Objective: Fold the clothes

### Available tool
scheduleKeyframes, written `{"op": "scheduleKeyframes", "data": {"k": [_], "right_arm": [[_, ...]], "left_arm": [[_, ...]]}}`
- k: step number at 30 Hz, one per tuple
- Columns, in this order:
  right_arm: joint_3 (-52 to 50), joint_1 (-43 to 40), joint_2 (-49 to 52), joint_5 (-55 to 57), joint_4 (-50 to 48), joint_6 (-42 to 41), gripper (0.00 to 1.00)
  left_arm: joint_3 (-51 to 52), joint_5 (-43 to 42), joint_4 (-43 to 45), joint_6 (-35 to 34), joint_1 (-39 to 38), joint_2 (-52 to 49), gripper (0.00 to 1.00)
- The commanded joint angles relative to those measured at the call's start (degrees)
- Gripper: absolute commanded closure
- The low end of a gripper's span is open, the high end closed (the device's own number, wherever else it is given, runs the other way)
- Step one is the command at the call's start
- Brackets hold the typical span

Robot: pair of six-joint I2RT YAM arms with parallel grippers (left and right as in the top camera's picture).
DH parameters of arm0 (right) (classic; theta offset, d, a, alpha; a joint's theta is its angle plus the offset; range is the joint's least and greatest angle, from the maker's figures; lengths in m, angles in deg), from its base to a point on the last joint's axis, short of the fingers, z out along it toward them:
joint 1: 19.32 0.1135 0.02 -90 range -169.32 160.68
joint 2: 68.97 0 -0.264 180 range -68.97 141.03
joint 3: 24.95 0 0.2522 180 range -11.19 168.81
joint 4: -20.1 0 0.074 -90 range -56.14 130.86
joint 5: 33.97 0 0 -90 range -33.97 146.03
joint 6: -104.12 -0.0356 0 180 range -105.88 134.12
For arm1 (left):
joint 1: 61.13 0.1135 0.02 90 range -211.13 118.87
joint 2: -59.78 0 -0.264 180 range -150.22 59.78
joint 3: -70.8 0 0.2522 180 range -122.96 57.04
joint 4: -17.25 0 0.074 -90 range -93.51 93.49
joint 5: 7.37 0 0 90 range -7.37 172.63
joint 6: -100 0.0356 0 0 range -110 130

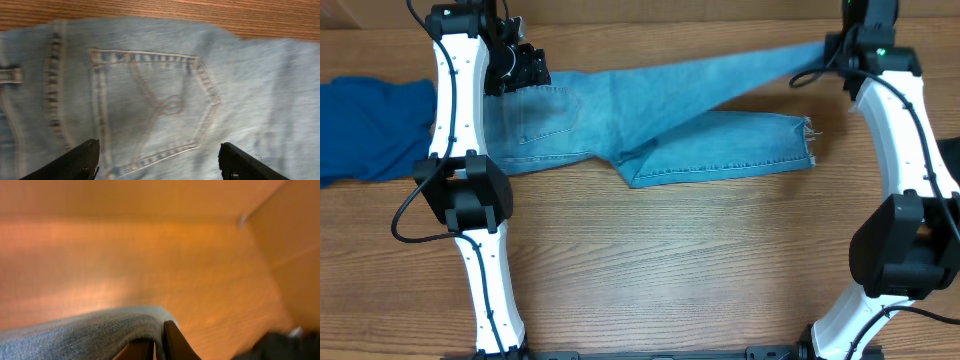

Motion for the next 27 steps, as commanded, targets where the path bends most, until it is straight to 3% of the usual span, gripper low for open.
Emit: {"op": "scheduleKeyframes", "data": {"k": [1,9,14,18,20,27], "right_arm": [[2.49,-0.7,-1.2,0.35,-0.02,5.29,0.85],[-3.1,-1.7,-0.63,-5.25,8.68,5.6,0.76],[-3.34,-2.45,-0.83,-5.9,14.8,-1.7,0.6],[-3.34,-2.25,-1.11,-20.33,21.2,-3.54,0.45],[-3.34,-2.21,-1.11,-27.5,23.91,-4.98,0.44],[-3.34,-2.21,-1.11,-39.54,28.33,-4.96,0.44]], "left_arm": [[-0.92,-0.9,0.0,0.66,-0.09,0.98,0.2],[-0.92,-0.87,0.02,0.7,-0.07,0.98,0.2],[-0.94,-0.52,-0.55,1.16,-0.07,1.01,0.21],[-0.98,6.97,-2.51,2.56,0.92,1.42,0.16],[-0.96,7.15,-2.67,2.29,2.6,1.4,0.08],[-0.96,1.7,3.34,0.46,10.16,1.07,0.0]]}}
